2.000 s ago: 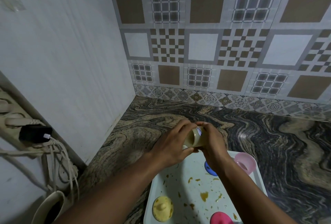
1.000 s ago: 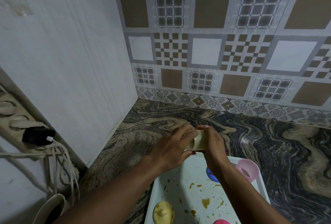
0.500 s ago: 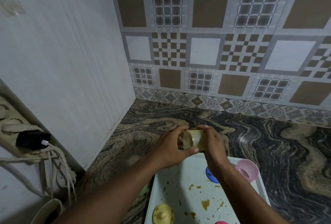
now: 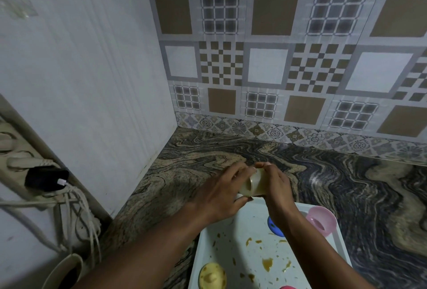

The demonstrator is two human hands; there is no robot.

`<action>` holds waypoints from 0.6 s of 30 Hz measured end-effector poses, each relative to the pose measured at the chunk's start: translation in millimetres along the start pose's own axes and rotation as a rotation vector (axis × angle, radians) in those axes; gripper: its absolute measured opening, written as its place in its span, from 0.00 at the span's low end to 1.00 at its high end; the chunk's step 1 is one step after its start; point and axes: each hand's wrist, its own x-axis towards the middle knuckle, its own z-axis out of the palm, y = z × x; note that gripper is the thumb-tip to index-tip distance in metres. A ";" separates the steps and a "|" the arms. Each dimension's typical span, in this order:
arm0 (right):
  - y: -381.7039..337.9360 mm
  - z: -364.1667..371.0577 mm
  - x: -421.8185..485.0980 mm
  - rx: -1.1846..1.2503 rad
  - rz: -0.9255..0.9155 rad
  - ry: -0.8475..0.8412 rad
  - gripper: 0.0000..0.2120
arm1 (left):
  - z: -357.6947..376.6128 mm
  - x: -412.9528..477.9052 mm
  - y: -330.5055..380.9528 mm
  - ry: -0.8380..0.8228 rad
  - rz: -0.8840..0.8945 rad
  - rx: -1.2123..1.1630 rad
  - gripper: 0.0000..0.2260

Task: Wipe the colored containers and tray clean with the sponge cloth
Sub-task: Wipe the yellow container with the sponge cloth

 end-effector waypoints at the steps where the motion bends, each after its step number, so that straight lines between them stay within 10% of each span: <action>1: -1.2 0.2 -0.2 -0.003 0.003 -0.001 0.17 | -0.6 -0.6 -1.0 -0.002 -0.045 -0.021 0.32; 18: -11.1 5.1 -6.3 0.084 0.204 -0.008 0.16 | 1.3 -2.3 -2.8 -0.034 -0.052 -0.084 0.30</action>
